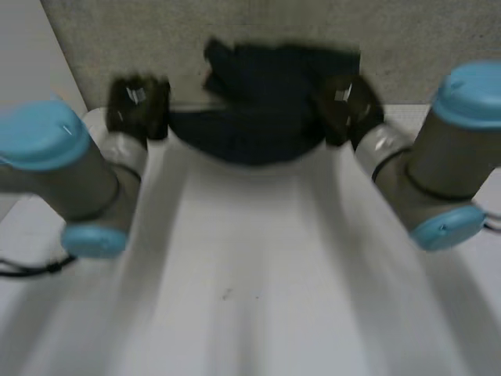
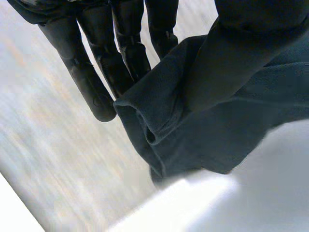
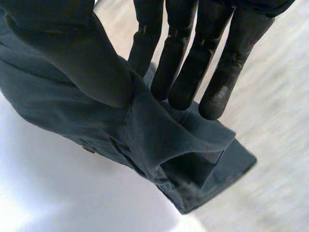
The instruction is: Fold the shorts.
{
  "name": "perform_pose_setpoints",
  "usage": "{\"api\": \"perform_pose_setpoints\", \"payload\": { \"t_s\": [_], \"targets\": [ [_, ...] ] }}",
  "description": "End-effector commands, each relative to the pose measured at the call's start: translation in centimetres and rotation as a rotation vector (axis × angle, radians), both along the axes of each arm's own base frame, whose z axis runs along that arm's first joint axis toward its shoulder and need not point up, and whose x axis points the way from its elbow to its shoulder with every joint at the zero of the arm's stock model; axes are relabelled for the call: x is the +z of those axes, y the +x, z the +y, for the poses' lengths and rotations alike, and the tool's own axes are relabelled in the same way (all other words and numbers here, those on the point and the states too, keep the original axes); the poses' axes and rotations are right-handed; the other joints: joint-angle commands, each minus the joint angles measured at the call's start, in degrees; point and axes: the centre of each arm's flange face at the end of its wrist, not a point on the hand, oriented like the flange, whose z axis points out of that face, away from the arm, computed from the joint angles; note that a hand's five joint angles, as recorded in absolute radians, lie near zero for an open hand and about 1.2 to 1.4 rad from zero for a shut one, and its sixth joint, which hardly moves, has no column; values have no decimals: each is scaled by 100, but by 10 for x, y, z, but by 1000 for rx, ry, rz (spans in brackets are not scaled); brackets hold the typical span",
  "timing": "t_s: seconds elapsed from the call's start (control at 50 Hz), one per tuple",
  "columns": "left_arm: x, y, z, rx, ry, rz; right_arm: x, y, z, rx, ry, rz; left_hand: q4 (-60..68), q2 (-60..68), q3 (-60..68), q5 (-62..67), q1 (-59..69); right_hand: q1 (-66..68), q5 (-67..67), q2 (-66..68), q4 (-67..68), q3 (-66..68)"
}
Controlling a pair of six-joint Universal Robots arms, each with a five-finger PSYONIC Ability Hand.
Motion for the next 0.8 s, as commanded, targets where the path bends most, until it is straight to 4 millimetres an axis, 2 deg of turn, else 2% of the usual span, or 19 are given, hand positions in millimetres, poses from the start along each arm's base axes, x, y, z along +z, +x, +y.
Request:
{"api": "perform_pose_setpoints", "payload": {
  "t_s": [0.02,0.08,0.12,0.14,0.16,0.22,0.3,0.36,0.42,0.48,0.6,0.7,0.8],
  "targets": [
    [-122,10,30,-7,356,-187,-104,-11,18,11,348,188,1125,1135,1200,1483,1592,2424,1301,1262,1190,1238],
    [-134,18,45,-9,448,-231,-119,-18,31,20,415,218,878,888,953,1235,1344,2424,1301,1262,1190,1238],
    [-133,21,52,-12,480,-245,-122,-20,38,35,436,224,-447,-437,-372,-89,20,2424,1301,1262,1190,1238],
    [-129,22,55,-13,484,-246,-123,-22,47,58,454,228,-1020,-1010,-945,-662,-553,2424,1301,1262,1190,1238],
    [-116,26,60,-12,483,-241,-122,-23,50,68,458,227,-1659,-1648,-1583,-1301,-1192,2424,1301,1262,1190,1238],
    [-93,33,69,-9,459,-226,-112,-30,62,113,466,212,-2033,-2023,-1958,-1675,-1566,2424,1301,1262,1190,1238],
    [-73,37,76,-33,423,-198,-108,-43,70,132,491,197,-2422,-2412,-2347,-2064,-1955,2424,1301,1262,1190,1238],
    [-69,41,78,-57,420,-189,-109,-50,78,141,514,192,-2422,-2412,-2347,-2064,-1955,2424,1301,1262,1190,1238],
    [-76,47,78,-89,450,-185,-111,-56,80,137,529,188,-2405,-2395,-2330,-2048,-1938,2424,1301,1262,1190,1238],
    [-84,50,79,-137,486,-179,-114,-66,75,107,543,178,-2338,-2328,-2263,-1980,-1871,2424,1301,1262,1190,1238],
    [-104,53,79,-196,557,-185,-113,-71,66,76,539,154,-2287,-2277,-2212,-1930,-1820,2424,1301,1262,1190,1238],
    [-108,61,71,-175,573,-180,-116,-74,61,61,536,147,-2221,-2211,-2146,-1863,-1754,2424,1301,1262,1190,1238],
    [-113,62,71,-173,589,-191,-118,-74,60,57,536,140,-2153,-2143,-2078,-1795,-1686,2424,1301,1262,1190,1238]
  ]
}}
